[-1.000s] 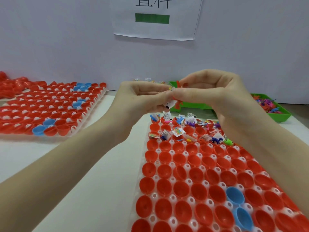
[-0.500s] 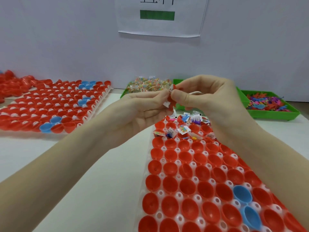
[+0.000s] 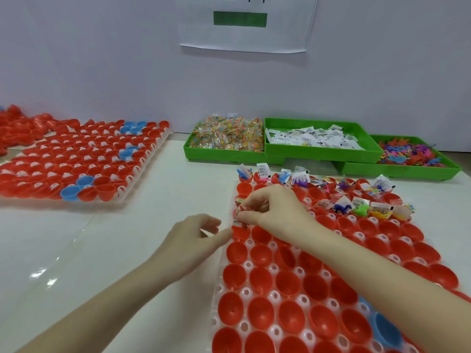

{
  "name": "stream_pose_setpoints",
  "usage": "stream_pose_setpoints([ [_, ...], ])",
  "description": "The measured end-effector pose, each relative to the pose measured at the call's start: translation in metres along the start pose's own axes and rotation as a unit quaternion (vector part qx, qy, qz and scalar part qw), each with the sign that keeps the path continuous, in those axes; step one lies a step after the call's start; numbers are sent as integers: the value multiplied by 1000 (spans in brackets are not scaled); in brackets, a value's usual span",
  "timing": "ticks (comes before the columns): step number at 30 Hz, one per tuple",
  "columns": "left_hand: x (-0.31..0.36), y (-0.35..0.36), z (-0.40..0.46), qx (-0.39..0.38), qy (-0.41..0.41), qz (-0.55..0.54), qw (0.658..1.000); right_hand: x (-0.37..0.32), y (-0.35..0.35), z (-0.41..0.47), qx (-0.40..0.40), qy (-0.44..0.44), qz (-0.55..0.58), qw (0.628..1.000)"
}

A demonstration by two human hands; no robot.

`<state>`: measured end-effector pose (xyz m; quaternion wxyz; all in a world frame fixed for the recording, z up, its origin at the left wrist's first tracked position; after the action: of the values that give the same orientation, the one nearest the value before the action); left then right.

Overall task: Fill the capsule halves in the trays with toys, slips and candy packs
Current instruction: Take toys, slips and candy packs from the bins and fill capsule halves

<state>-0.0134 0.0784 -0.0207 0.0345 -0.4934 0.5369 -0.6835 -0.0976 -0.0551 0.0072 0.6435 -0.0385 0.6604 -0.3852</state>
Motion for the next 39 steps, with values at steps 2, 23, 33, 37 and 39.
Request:
stream_pose_setpoints([
  [2,-3,8,-1,-14,0,1,1000,4,2,0,-2,-10,-12,1000],
  [23,-7,18,-14,-1,26,-123,992,-23,16,-4,-164,-123,-343,917],
  [33,-4,12,-20,-53,-32,-250,966,-14,-1,3,-113,-59,-181,975],
  [37,-5,10,-26,-65,-18,-224,972,-12,-5,4,-133,-43,-156,978],
  [39,-5,8,-28,-58,-1,-197,979,-12,-5,4,-134,-47,-153,978],
])
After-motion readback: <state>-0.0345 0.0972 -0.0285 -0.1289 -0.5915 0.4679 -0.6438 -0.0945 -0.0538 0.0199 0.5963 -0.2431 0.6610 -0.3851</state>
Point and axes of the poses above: each hand's wrist, its own z-axis towards the middle knuckle, its own y-axis out of the palm, x = y × z, the point moved 2 cm from there along z, towards the middle knuckle, and after that the axes turned 9 degrees about z, right-handed, at the moved point
